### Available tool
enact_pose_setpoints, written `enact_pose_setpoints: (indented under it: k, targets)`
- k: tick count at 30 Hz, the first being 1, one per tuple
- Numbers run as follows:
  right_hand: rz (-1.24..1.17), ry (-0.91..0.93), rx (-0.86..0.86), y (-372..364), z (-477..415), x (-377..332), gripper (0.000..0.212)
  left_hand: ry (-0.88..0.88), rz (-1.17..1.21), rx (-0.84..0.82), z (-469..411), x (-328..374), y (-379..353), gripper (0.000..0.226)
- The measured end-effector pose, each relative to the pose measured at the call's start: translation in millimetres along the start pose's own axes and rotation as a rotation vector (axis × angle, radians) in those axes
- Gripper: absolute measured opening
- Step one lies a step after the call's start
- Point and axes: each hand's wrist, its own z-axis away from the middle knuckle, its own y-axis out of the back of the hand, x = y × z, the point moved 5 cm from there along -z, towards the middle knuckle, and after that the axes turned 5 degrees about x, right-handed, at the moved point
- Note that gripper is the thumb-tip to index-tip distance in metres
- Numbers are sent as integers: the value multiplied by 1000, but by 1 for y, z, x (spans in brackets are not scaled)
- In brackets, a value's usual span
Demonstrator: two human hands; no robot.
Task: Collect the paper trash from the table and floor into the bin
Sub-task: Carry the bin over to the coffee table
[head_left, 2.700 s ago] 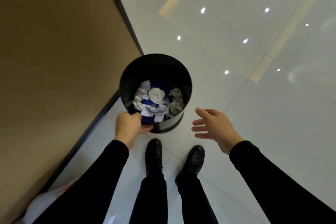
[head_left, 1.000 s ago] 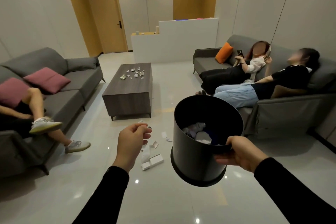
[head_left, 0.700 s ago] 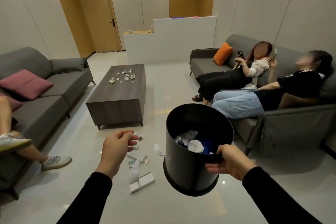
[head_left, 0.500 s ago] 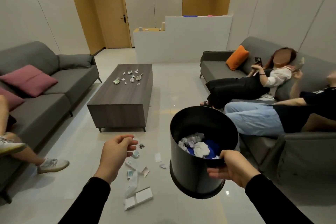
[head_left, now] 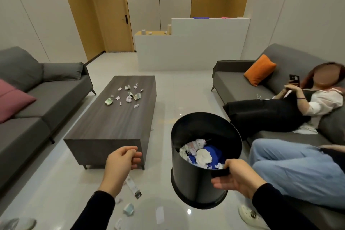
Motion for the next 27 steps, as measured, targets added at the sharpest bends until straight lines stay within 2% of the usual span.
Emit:
enact_pose_setpoints:
  k: [9,15,19,24,27]
  targets:
    - [2,-46,-36,-56,-169,-153,18,5,26,36,-202,52,-94,18]
    - [50,-98,-81,-94,-329,-232,28,34,6,102,-348,66,-168,20]
    - [54,-111,-122,-127,-416,-287,23,93,10,130,-428,73,-212,19]
    - [8,-177,-77,-168,-515,-340,35,139,-13,144,-532,82,-252,19]
    - [9,-210,-61,-192,-570,-368,31,164,-43,117,-598,80,-277,18]
